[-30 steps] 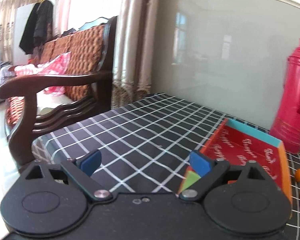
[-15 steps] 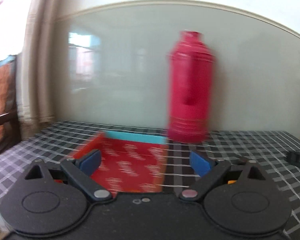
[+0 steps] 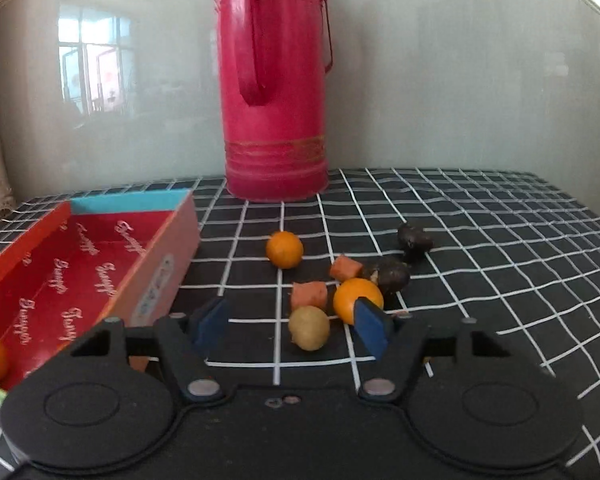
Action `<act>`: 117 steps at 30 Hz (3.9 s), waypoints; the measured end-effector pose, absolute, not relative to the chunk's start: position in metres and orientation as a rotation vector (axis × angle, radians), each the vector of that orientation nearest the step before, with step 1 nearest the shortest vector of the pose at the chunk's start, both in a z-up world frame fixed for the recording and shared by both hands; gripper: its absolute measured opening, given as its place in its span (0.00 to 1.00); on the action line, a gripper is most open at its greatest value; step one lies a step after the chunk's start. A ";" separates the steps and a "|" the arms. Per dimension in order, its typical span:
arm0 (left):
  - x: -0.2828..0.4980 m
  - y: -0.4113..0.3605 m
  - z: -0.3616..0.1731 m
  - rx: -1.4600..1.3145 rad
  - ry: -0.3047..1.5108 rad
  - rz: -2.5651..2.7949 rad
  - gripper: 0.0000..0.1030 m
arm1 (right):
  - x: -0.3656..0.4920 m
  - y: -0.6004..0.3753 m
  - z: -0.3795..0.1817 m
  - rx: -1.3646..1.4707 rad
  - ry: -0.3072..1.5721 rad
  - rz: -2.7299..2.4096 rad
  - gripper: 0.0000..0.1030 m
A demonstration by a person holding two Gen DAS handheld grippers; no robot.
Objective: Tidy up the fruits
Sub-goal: 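Grasp the small tan round fruit with the left gripper, then carry the tan fruit into the box and open the left gripper, then grasp the orange chunk with the right gripper, then carry the orange chunk into the box and open the right gripper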
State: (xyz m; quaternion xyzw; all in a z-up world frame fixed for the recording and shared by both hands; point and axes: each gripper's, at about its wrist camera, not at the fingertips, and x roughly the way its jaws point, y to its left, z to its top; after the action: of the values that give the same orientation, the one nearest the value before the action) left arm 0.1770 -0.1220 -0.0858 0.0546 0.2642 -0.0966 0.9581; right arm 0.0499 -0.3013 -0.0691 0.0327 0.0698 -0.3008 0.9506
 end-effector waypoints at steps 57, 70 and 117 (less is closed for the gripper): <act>0.155 -0.018 -0.055 0.011 0.470 0.243 0.81 | 0.094 -0.175 -0.064 -0.029 0.136 -0.263 1.00; 0.131 0.015 -0.047 -0.011 0.399 0.277 0.88 | 0.107 -0.183 -0.081 0.006 0.271 -0.243 1.00; 0.090 0.129 -0.041 -0.188 0.413 0.461 0.91 | 0.126 -0.126 -0.065 0.099 0.324 0.162 0.35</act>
State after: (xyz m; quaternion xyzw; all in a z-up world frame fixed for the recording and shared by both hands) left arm 0.0898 0.1286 -0.0413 -0.0926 0.2029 0.2266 0.9481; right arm 0.1256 -0.1257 -0.0647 0.0491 0.1613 0.0804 0.9824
